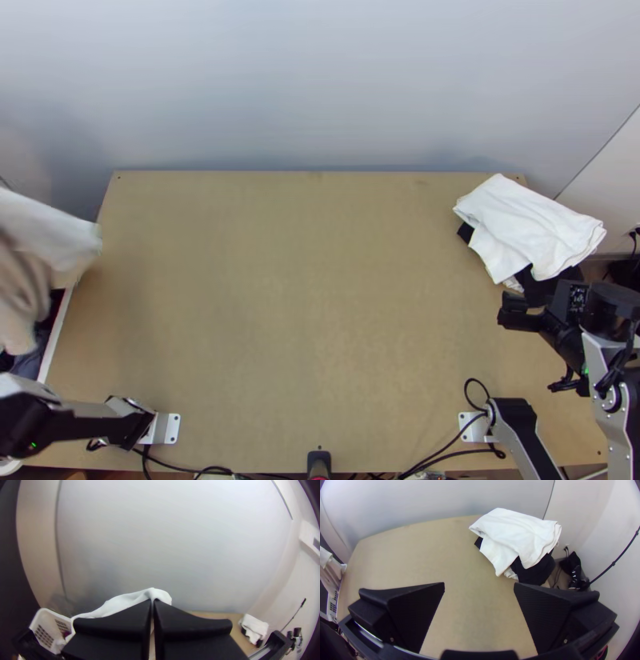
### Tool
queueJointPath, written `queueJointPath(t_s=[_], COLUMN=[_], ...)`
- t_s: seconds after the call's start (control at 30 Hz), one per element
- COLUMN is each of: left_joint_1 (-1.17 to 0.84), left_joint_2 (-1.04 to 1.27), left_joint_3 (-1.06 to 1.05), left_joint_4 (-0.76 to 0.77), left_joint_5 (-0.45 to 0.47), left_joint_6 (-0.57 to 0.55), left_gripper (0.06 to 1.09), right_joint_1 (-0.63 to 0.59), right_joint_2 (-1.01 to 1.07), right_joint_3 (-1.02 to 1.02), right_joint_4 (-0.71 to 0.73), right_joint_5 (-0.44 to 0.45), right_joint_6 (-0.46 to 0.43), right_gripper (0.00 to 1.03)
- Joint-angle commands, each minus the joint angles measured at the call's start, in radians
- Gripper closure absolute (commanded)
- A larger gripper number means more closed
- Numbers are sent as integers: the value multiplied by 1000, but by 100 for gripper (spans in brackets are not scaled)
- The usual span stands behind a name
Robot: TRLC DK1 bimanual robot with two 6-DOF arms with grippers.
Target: Fold the t-shirt
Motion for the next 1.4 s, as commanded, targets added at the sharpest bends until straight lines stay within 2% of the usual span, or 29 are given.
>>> queueJointPath(t_s=[0.0,0.07,0.1,0.17,0.2,0.3,0.37,0.43,0.57,0.7,0.83,0.87,0.93,0.97,1.0,1.03,1.07,1.1,1.23,1.37], left_joint_1=[-357,-550,-665,-913,-1027,-1246,-1383,-1476,-1622,-1752,-1868,-1892,-1938,-1955,-1969,-1979,-1987,-1990,-1969,-1909], left_joint_2=[-204,-264,-289,-335,-350,-321,-293,-233,-54,191,419,469,552,581,604,616,623,623,601,524], left_joint_3=[-334,-490,-567,-710,-763,-851,-918,-943,-901,-768,-550,-487,-375,-332,-301,-285,-275,-272,-251,-255], left_joint_4=[-103,-56,18,228,308,391,507,553,612,612,596,584,558,543,529,526,520,507,394,314], left_joint_5=[29,10,-23,-152,-223,-284,-339,-371,-371,-371,-371,-371,-371,-371,-371,-370,-370,-370,-282,-275], left_joint_6=[-35,-98,-180,-390,-450,-514,-588,-597,-608,-562,-559,-563,-580,-580,-578,-580,-580,-580,-574,-506], left_gripper=[104,104,104,104,104,103,103,103,103,103,102,100,83,83,77,60,27,8,10,10], right_joint_1=[-23,-30,-34,-41,-46,-64,-80,-96,-123,-150,-190,-201,-222,-235,-245,-256,-265,-274,-294,-291], right_joint_2=[-32,-46,-50,-65,-76,-101,-107,-115,-127,-133,-130,-130,-131,-133,-134,-139,-141,-144,-148,-144], right_joint_3=[-18,-19,-22,-27,-31,-50,-54,-53,-68,-82,-70,-67,-64,-64,-64,-67,-70,-76,-79,-88], right_joint_4=[-9,-17,-21,-35,-41,-53,-60,-63,-78,-89,-89,-89,-90,-90,-93,-93,-93,-93,-95,-95], right_joint_5=[-1,0,0,0,0,0,-1,-1,-1,-1,0,0,0,0,0,0,-1,-1,-9,-9], right_joint_6=[3,2,2,2,2,2,2,2,2,2,2,2,2,2,2,0,2,2,3,3], right_gripper=[6,6,6,6,6,6,6,6,6,6,6,6,6,6,6,6,6,6,6,6])
